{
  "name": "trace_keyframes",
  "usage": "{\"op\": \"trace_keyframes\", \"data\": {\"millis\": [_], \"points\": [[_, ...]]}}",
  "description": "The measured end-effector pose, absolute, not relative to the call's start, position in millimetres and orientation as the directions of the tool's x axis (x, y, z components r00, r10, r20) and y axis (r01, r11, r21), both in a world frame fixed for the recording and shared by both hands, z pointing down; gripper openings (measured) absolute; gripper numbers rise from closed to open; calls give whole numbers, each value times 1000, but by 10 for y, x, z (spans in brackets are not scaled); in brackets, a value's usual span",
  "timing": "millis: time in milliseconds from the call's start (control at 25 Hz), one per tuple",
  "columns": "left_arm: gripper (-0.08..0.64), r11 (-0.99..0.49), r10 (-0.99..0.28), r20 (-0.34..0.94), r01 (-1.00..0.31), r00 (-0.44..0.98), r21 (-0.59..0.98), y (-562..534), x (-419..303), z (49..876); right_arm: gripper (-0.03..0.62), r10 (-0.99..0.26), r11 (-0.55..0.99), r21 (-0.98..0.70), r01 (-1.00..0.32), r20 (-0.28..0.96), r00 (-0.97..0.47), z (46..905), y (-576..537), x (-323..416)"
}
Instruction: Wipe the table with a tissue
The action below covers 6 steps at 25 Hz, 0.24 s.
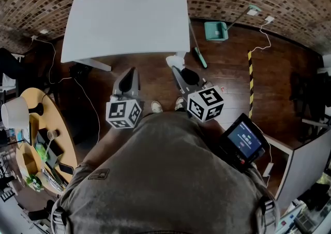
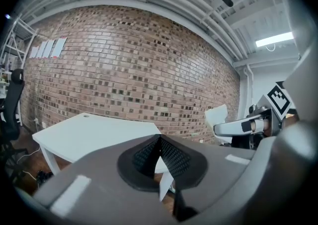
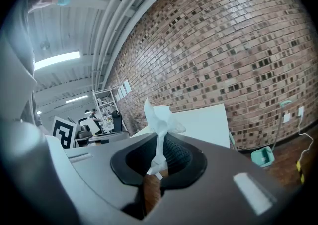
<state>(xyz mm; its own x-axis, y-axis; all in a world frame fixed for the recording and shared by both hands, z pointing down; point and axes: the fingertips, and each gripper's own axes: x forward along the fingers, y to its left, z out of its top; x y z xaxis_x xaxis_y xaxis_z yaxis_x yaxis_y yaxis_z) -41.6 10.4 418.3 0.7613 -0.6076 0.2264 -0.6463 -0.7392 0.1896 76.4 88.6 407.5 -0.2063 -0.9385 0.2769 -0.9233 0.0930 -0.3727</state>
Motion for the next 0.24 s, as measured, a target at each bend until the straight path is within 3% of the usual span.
{"op": "trace_keyframes", "data": {"millis": [240], "points": [[2, -742, -608, 221, -645, 762, 182, 75, -320, 4159, 44, -939, 96, -374, -923, 273, -209, 4071, 859, 838]]}}
